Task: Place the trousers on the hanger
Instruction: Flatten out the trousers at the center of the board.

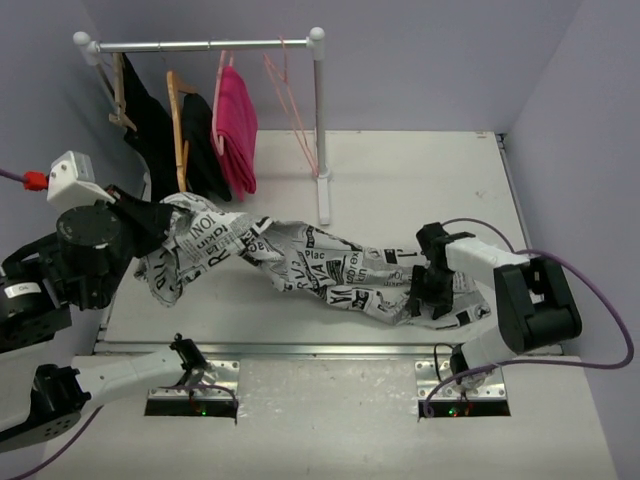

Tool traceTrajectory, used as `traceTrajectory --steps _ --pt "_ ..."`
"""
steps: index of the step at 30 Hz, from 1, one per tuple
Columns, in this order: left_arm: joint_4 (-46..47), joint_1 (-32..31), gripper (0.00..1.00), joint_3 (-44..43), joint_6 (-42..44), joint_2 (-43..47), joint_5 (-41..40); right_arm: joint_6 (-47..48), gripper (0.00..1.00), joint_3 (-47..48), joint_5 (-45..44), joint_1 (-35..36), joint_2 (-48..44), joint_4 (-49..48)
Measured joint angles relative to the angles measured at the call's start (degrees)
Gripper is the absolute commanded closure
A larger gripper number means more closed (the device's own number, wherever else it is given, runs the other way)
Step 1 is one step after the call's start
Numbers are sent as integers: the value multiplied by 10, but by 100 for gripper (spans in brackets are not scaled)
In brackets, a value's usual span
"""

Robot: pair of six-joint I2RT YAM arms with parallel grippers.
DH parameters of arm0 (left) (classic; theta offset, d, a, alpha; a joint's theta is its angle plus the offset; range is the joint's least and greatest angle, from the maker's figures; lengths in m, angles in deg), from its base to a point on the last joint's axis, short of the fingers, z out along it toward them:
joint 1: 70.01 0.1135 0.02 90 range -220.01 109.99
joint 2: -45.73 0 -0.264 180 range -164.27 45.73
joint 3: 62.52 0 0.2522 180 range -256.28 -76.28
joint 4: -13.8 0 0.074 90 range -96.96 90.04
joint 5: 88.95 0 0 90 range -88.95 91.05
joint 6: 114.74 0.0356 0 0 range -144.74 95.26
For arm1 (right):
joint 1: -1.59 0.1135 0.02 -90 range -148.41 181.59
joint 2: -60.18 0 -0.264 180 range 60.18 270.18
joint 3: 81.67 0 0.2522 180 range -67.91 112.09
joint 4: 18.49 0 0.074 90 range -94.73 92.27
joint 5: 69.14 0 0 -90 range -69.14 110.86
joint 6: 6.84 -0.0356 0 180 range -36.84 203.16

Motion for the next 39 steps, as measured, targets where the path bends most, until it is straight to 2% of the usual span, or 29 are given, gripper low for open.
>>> traceTrajectory --steps 7,10,18,20,23,27,29,31,35,39 --pt "-16 0 100 40 9 60 -3 33 39 91 0 -122 96 33" --pt "-21 0 100 64 8 71 -3 34 38 101 15 -166 107 34" --pt "-25 0 93 128 -7 108 -8 14 34 100 -26 -276 30 -48" --pt "-17 0 94 139 -5 120 -10 17 29 117 -19 -285 -2 -50" --pt "14 0 95 176 19 133 2 43 27 142 12 -240 -62 -59" --pt "65 0 94 229 53 130 46 85 29 172 30 -65 -101 -52" --pt "83 0 87 243 64 128 67 92 30 149 36 26 -110 -56" --pt "94 0 85 247 68 127 77 92 33 104 42 87 -119 -49" --pt "100 0 88 247 51 138 65 81 35 18 26 119 -103 -43" --pt "100 0 85 247 21 159 46 68 35 9 -25 113 -31 -38"
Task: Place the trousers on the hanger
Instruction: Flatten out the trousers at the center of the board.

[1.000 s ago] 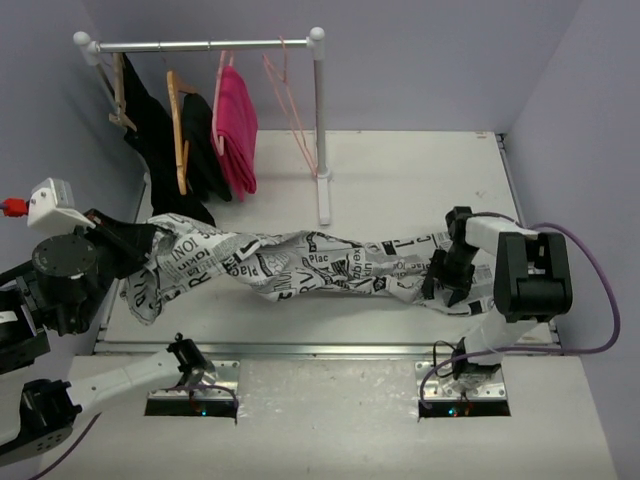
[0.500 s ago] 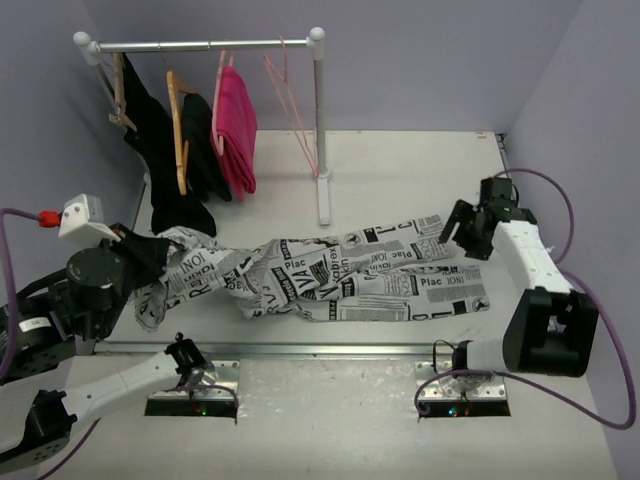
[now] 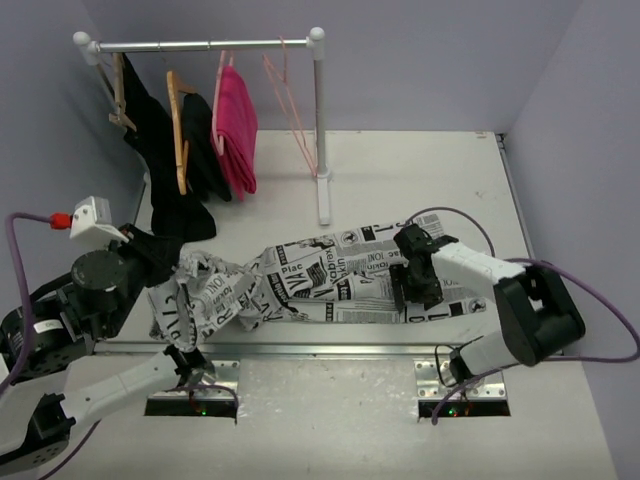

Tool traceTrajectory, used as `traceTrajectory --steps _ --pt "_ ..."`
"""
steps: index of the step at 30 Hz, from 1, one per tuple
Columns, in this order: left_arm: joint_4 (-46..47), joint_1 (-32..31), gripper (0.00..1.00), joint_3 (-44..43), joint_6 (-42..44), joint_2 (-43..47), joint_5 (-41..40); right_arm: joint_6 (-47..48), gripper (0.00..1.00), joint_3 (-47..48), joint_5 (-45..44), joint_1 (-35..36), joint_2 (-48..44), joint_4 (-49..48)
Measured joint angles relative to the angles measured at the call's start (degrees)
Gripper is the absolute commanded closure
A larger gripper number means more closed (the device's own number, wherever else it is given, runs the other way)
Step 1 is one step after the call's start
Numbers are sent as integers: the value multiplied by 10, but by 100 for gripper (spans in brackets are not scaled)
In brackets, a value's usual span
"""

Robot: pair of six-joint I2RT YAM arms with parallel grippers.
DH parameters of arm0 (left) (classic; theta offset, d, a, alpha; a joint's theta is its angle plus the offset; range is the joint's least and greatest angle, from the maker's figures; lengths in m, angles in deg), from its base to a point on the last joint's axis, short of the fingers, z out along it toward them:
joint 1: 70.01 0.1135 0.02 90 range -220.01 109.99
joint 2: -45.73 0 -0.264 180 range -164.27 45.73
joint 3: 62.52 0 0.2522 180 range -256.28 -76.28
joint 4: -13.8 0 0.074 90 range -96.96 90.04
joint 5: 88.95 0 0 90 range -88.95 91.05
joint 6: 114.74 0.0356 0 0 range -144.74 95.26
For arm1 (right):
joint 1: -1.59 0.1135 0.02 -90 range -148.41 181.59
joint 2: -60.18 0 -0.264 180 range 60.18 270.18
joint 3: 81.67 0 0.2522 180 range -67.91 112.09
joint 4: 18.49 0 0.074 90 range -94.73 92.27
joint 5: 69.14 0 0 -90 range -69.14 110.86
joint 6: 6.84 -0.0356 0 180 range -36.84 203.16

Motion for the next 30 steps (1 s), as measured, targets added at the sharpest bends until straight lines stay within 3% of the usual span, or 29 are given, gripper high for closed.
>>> traceTrajectory --steps 3,6,11,12,16,18,25,30 --pt "1 0 82 -7 -27 26 -17 -10 31 39 -9 -19 71 26" --pt "5 0 69 -8 -53 64 -41 -13 29 81 -1 -45 128 68" --pt "-1 0 6 -25 -72 100 -69 -11 28 104 7 -121 155 102" --pt "-6 0 1 -31 -82 96 -70 -11 29 104 10 -150 155 102" --pt "-18 0 0 -16 -109 51 -44 -14 32 103 32 -263 143 76" --pt "-22 0 0 15 -130 12 -20 -16 30 100 20 -267 119 49" --pt "-14 0 0 175 -178 -104 97 -12 27 156 -32 -167 -27 28" --pt "3 -1 0 223 -169 -123 151 18 28 165 18 -71 -78 18"
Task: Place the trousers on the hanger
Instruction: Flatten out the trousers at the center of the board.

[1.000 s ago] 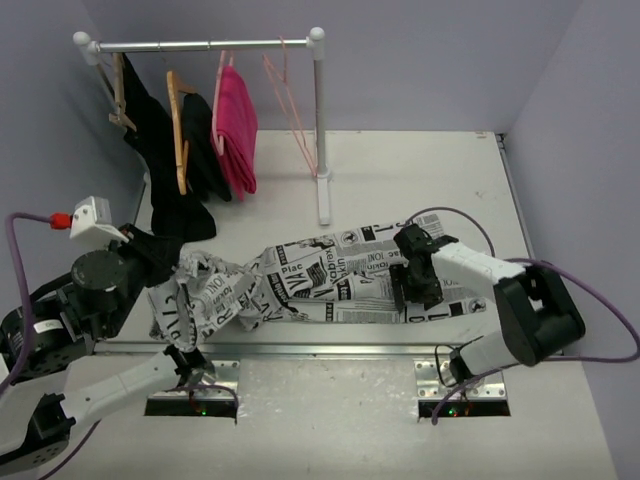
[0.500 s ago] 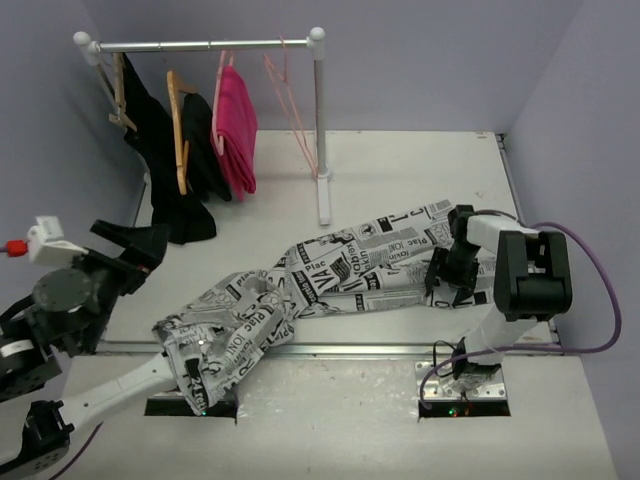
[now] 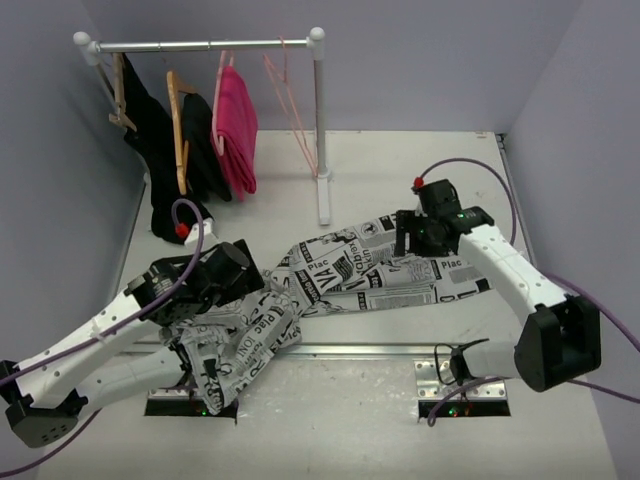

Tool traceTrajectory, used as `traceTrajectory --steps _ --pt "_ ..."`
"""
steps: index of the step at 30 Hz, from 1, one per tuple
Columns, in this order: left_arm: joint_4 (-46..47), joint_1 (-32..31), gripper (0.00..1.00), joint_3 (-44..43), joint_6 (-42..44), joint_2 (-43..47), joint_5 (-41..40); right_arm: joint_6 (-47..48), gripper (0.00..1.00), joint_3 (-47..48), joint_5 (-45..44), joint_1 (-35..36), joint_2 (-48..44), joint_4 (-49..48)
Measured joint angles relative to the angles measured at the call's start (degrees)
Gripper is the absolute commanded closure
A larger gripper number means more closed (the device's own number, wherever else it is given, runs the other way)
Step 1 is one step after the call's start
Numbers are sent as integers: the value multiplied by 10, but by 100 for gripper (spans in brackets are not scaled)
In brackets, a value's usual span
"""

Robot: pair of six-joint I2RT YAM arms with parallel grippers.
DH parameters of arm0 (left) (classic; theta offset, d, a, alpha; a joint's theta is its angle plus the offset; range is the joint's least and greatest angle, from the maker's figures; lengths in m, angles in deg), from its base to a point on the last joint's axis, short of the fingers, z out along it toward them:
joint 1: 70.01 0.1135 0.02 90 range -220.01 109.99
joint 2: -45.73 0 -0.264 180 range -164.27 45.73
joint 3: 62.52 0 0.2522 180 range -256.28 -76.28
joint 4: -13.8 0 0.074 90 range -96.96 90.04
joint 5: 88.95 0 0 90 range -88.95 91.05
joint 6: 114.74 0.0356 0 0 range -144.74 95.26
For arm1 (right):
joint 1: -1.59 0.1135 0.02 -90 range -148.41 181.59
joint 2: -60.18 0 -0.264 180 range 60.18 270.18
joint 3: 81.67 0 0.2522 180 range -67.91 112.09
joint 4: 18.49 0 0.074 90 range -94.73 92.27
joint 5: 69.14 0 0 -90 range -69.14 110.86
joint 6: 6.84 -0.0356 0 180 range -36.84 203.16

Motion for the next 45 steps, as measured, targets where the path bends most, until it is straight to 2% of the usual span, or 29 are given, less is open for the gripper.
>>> traceTrajectory --steps 5,8,10,16,20,22,23,26,27,30,36,43,45 --pt "33 0 0 47 20 -37 46 8 27 -74 116 92 -4 -66" --pt "28 0 0 64 -26 -49 38 3 27 -106 176 184 10 -113" --pt "-1 0 0 68 -80 -22 20 -9 26 -104 187 251 33 -162" --pt "-65 0 0 64 -187 130 -32 -40 24 -37 188 371 152 -277" --pt "-90 0 0 28 -189 147 -50 -50 24 37 194 400 248 -326" --pt "-92 0 0 6 -176 137 -55 -50 27 70 205 408 295 -342" --pt "-92 0 0 -7 -169 131 -57 -50 47 84 210 411 316 -348" --pt "-88 0 0 -31 -144 125 -63 -49 90 118 238 413 371 -359" --pt "-89 0 0 -34 -138 125 -65 -47 100 128 242 413 383 -359" --pt "-89 0 0 -35 -119 126 -67 -45 100 141 234 413 395 -352" --pt "-88 0 0 -34 -82 126 -64 -56 100 162 84 393 350 -266" --pt "-60 0 0 4 -66 93 -36 -91 100 179 -73 256 263 -161" --pt "-39 0 0 25 -60 79 -21 -96 94 179 -104 222 246 -143"
